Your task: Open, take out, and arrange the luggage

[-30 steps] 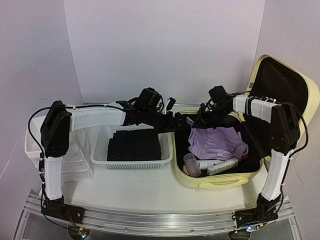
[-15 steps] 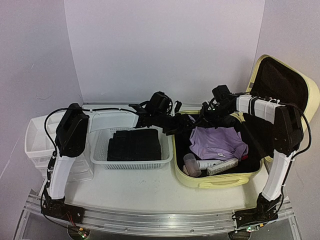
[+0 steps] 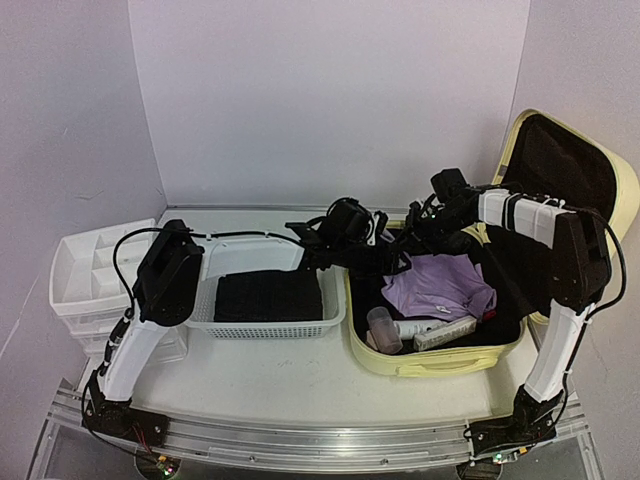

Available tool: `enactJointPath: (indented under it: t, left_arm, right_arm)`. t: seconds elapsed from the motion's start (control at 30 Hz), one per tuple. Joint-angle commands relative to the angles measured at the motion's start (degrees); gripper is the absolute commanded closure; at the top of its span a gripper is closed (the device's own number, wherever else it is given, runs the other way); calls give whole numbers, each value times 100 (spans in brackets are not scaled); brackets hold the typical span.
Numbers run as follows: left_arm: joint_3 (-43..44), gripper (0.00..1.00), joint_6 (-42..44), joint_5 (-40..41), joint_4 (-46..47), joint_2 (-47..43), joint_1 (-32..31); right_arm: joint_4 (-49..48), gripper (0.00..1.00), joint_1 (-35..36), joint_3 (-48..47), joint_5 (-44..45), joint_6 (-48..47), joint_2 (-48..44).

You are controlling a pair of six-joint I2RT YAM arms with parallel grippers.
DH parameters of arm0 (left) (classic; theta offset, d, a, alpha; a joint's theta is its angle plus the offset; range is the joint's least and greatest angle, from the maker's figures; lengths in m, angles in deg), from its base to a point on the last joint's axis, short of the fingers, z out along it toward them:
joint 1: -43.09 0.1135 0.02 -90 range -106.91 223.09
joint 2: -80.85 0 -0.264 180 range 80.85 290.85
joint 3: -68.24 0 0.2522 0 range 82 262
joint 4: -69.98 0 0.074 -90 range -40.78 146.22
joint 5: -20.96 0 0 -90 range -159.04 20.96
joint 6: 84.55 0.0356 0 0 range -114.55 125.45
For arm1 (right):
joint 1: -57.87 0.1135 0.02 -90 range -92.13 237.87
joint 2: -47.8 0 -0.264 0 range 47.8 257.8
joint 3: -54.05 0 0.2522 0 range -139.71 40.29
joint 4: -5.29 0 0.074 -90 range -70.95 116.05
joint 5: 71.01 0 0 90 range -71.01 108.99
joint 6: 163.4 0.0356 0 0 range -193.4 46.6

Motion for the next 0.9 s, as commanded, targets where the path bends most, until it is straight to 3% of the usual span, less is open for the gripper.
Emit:
enactJointPath:
  t: [0.0,0.17,0.37,0.53,0.6,0.7,0.77,0.8,0.87]
  left_arm:
    - [646,30,-64,506,-228,285,-69]
    - [1629,44,-44,936,-1181,790,-140]
    - [1694,52,-160,1109,-1250,765,-140]
    - [1877,68,-232,1116,-1363,831,-141]
    - [1967,75,-281,1029,-1383,893,-140]
    - [2023,95,-255,1003,-1416,900,-138]
    - [2010,100,-99,1055,-1418,823,-141]
    - [2006,100,6,1105,-1435,772,-140]
    - [1900,100,104,1317,-1458,629,-141]
  right_arm:
    - [-360,100,-7,-6,-185,56,-375]
    - [-386,100,-5,51,-186,78,-401]
    - [-388,100,-2,112,-187,89,-406]
    - [-397,100,-5,143,-151,126,-403]
    - [-412,100,-8,140,-143,150,-387]
    - [-423,100,-7,116,-138,210,-375]
    - [-419,99,-7,98,9,228,-424]
    - [-404,93,-24,66,89,239,-470]
    - [-377,70,-92,-8,172,256,-573]
